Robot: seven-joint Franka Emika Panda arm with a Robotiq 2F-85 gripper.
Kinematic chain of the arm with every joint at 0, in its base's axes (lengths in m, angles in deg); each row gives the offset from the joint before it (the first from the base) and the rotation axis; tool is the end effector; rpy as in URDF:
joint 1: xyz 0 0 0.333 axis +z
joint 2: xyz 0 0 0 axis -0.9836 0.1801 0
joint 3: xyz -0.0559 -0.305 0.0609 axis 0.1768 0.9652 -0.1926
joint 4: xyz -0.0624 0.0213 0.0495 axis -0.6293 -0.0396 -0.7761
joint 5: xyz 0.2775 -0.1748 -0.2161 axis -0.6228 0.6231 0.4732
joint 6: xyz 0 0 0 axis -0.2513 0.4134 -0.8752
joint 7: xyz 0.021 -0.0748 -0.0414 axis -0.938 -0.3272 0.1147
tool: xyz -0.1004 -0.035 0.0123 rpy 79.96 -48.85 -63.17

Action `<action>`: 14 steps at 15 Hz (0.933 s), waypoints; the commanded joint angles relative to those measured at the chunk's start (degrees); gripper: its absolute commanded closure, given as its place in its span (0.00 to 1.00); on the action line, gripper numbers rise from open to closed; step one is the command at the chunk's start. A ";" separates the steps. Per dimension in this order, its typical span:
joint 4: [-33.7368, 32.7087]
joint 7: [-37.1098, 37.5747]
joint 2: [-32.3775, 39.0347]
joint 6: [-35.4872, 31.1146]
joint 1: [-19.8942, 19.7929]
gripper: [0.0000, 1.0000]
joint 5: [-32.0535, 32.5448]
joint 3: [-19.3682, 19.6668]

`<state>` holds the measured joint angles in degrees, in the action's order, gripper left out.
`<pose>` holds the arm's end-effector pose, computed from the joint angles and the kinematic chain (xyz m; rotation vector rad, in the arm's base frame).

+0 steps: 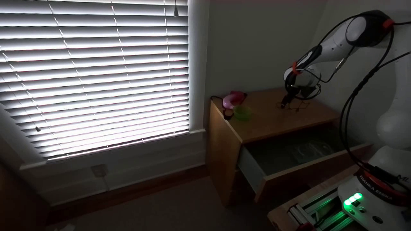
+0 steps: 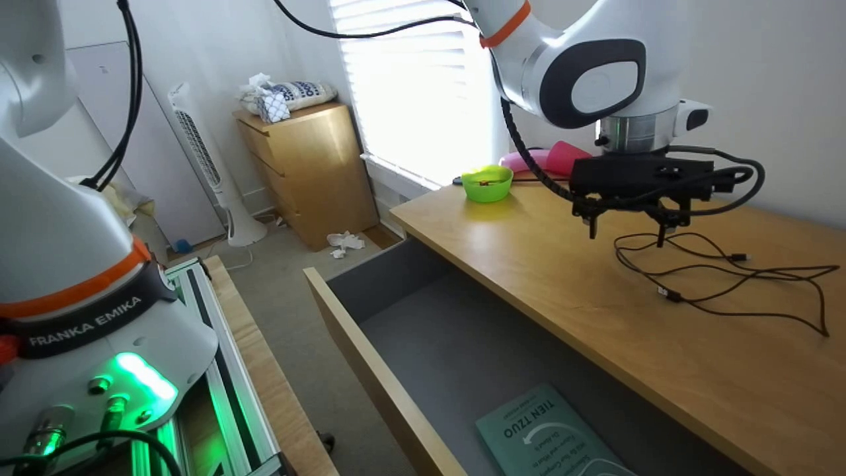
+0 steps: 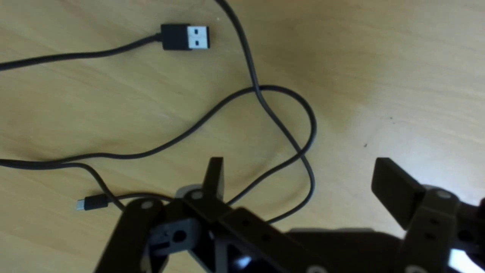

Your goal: Put the cable inside the drawer

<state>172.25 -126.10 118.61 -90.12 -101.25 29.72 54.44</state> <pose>0.5979 -0.2650 0.1614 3.0090 0.5569 0.2108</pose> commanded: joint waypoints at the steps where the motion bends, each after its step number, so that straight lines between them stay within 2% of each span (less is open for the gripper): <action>1: -3.54 -0.01 3.84 0.88 -1.70 0.10 2.35 -1.12; 2: -4.23 -0.17 4.55 0.98 -2.05 0.18 2.51 -1.42; 3: -4.86 -0.34 5.16 1.00 -2.34 0.34 2.67 -1.69; 6: -7.05 -0.36 6.87 1.36 -2.79 0.58 3.30 -2.01; 10: -9.36 -0.83 7.27 5.21 -2.97 0.88 3.83 -2.11; 12: -9.92 0.54 6.66 9.38 -2.34 1.00 3.86 -1.18; 14: -10.13 2.24 5.46 15.93 -1.72 1.00 3.59 -0.27</action>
<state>163.95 -126.04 123.93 -81.53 -102.99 32.33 53.41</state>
